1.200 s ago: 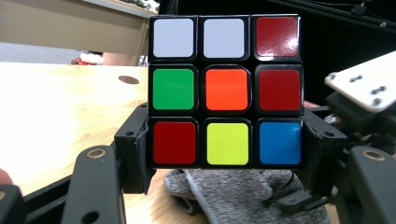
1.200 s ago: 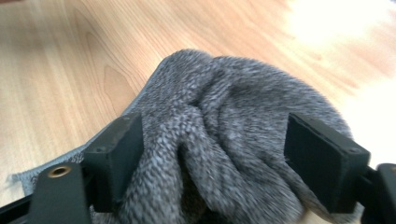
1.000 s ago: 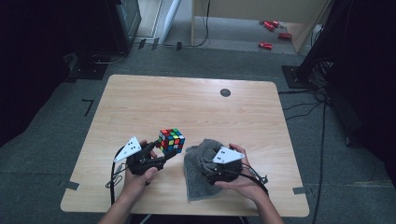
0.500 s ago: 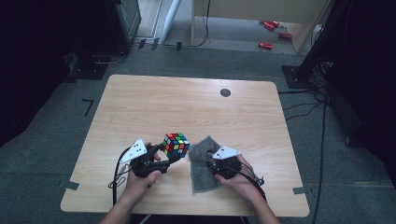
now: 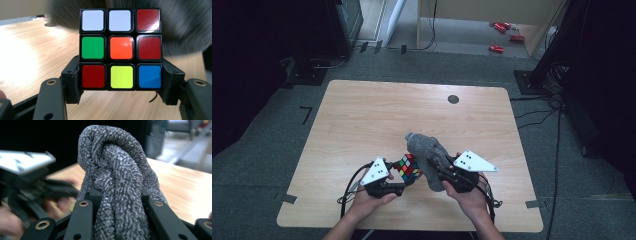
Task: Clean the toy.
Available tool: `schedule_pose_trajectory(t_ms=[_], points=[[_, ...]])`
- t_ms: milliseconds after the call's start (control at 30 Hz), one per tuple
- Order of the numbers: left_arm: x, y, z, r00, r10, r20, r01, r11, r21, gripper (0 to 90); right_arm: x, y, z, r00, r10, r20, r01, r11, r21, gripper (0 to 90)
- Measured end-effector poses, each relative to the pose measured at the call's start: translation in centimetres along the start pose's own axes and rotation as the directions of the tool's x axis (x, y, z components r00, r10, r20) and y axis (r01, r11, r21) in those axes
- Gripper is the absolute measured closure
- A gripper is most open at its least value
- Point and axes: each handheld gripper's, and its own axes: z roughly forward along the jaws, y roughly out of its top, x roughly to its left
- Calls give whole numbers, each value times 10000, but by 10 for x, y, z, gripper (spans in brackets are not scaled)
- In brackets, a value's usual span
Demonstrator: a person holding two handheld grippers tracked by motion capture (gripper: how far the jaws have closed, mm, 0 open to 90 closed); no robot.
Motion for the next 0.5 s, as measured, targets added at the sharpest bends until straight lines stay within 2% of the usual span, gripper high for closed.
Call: schedule_pose_trajectory(t_ms=[67,167,267,333,400,500], points=[[-9,1,4,9991,421,-2,-421,9990,118,349,7,1,1,9996,-17,-291,15,10000,-70,694],[-15,2,3,9987,513,73,-512,9986,-106,349,9,-7,10,9993,50,-381,-40,9996,276,690],[-14,2,1,9981,620,-65,-621,9980,-106,349,-1,-20,16,9973,685,-255,-674,9970,386,690],[-11,2,-2,9984,557,2,-557,9982,-223,350,-8,-26,19,9979,628,162,-637,9959,645,691],[-9,3,-4,9992,395,-1,-394,9984,-406,350,-13,-30,20,9956,858,382,-884,9933,748,690],[-7,4,-6,9995,326,-10,-326,9977,-592,350,-20,-33,22,9929,913,757,-990,9895,1052,689]])
